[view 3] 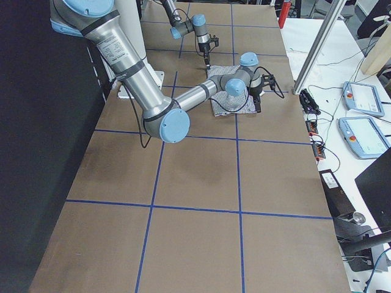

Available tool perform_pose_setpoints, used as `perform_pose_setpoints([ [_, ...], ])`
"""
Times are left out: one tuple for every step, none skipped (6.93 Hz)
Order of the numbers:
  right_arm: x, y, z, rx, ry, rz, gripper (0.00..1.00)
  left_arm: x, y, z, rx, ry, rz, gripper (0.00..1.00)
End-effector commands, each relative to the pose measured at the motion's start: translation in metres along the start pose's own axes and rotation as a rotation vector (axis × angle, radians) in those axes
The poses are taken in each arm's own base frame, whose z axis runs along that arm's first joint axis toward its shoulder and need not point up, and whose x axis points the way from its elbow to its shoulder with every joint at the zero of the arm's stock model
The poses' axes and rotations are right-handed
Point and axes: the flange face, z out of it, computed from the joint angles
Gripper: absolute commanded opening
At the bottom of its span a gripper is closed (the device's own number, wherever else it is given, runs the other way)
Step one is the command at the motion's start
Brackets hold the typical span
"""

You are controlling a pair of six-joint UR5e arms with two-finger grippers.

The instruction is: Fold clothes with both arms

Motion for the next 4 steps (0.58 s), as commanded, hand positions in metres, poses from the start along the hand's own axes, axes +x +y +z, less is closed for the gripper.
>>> perform_pose_setpoints([
  [0.002, 0.001, 0.001, -0.002, 0.003, 0.003, 1.0, 0.003, 0.004, -0.001, 0.002, 0.003, 0.005, 0.0],
  [0.004, 0.002, 0.002, -0.003, 0.005, 0.003, 1.0, -0.005, 0.006, -0.004, 0.004, -0.004, 0.012, 0.0],
  [0.005, 0.002, 0.003, -0.004, 0.006, 0.004, 1.0, -0.019, 0.011, -0.014, 0.002, -0.008, 0.047, 0.0],
  [0.006, 0.003, 0.004, -0.005, 0.008, 0.006, 1.0, -0.041, 0.012, -0.029, 0.004, -0.021, 0.129, 0.0],
])
